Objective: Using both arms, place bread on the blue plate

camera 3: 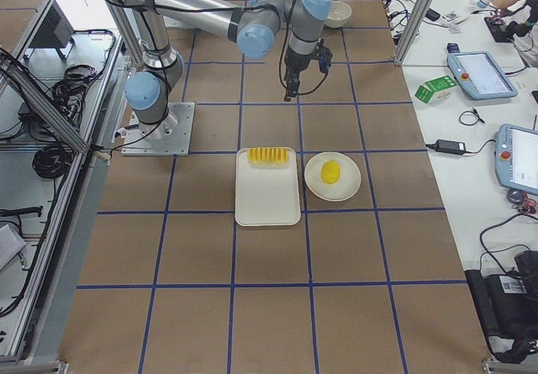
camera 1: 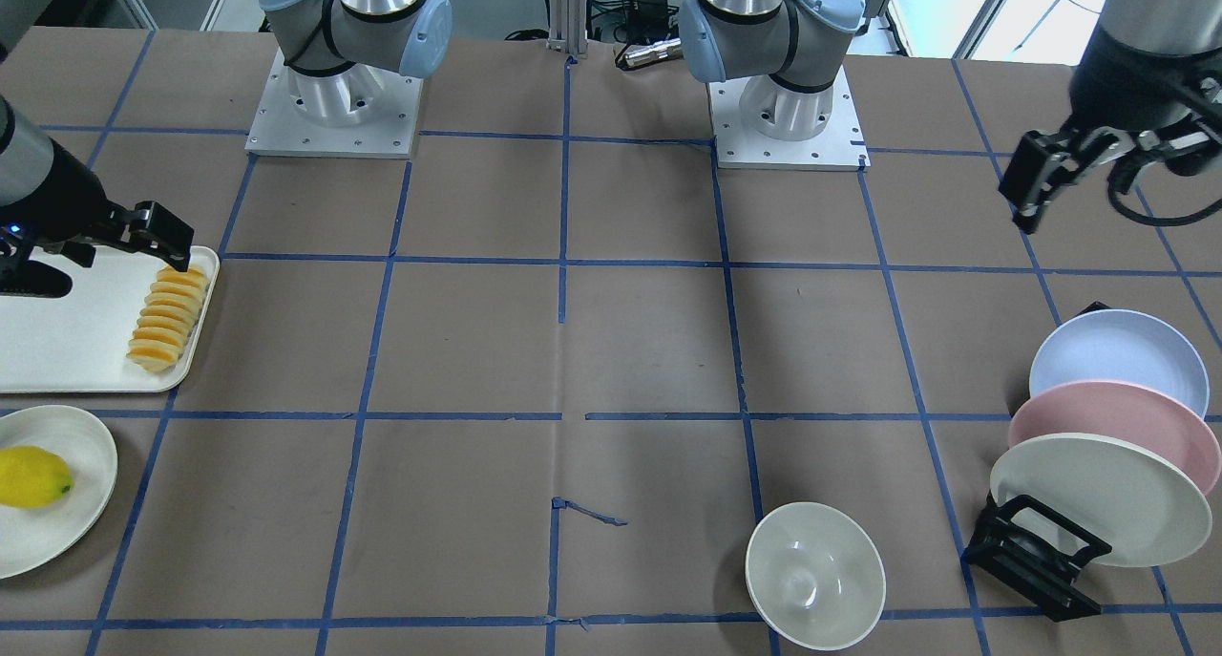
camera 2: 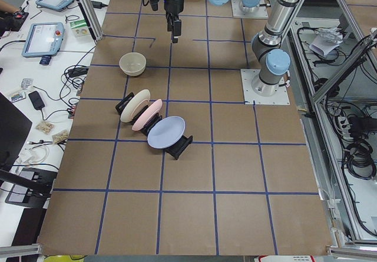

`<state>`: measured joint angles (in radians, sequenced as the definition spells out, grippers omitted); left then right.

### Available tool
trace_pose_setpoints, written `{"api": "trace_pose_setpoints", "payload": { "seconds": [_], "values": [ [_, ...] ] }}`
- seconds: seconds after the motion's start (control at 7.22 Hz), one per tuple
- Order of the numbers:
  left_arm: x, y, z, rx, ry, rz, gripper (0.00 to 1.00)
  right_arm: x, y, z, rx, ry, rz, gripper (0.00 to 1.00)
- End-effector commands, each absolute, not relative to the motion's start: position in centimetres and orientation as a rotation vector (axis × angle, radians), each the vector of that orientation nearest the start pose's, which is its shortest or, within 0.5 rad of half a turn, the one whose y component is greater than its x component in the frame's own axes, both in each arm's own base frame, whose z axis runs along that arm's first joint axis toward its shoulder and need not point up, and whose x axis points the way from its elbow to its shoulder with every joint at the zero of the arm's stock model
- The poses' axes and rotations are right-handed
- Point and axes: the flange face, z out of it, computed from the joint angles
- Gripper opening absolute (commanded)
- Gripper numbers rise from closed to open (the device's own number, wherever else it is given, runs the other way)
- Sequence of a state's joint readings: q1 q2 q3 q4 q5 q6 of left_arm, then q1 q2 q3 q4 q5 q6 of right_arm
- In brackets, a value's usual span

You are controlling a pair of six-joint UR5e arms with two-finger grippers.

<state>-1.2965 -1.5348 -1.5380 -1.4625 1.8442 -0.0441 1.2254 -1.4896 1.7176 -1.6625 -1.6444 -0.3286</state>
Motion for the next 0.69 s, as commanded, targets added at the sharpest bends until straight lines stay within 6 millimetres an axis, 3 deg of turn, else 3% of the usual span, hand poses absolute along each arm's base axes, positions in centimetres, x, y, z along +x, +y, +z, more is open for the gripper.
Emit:
{"api": "trace_pose_setpoints", "payload": {
  "seconds": [0.0,0.14,0.28,0.42,0.55],
  "values": [
    [8.1,-50.2,54.1,-0.561,2.599,-0.234,1.0,-11.3,-48.9,31.7,-0.047,3.157,0.147,1.0],
    [13.4,-49.9,52.8,-0.689,2.578,-0.173,1.0,-12.5,-47.9,29.3,-0.039,3.172,0.106,1.0],
    [20.4,-49.2,49.9,-0.842,2.546,-0.073,1.0,-13.2,-48.1,26.7,-0.044,3.165,0.124,1.0],
    [25.6,-49.2,47.1,-0.945,2.506,-0.064,1.0,-14.9,-47.9,25.1,0.003,3.144,0.165,1.0],
    [27.4,-50.7,44.5,-0.963,2.49,-0.102,1.0,-15.8,-47.7,24.2,0.031,3.131,0.188,1.0]
  ]
}}
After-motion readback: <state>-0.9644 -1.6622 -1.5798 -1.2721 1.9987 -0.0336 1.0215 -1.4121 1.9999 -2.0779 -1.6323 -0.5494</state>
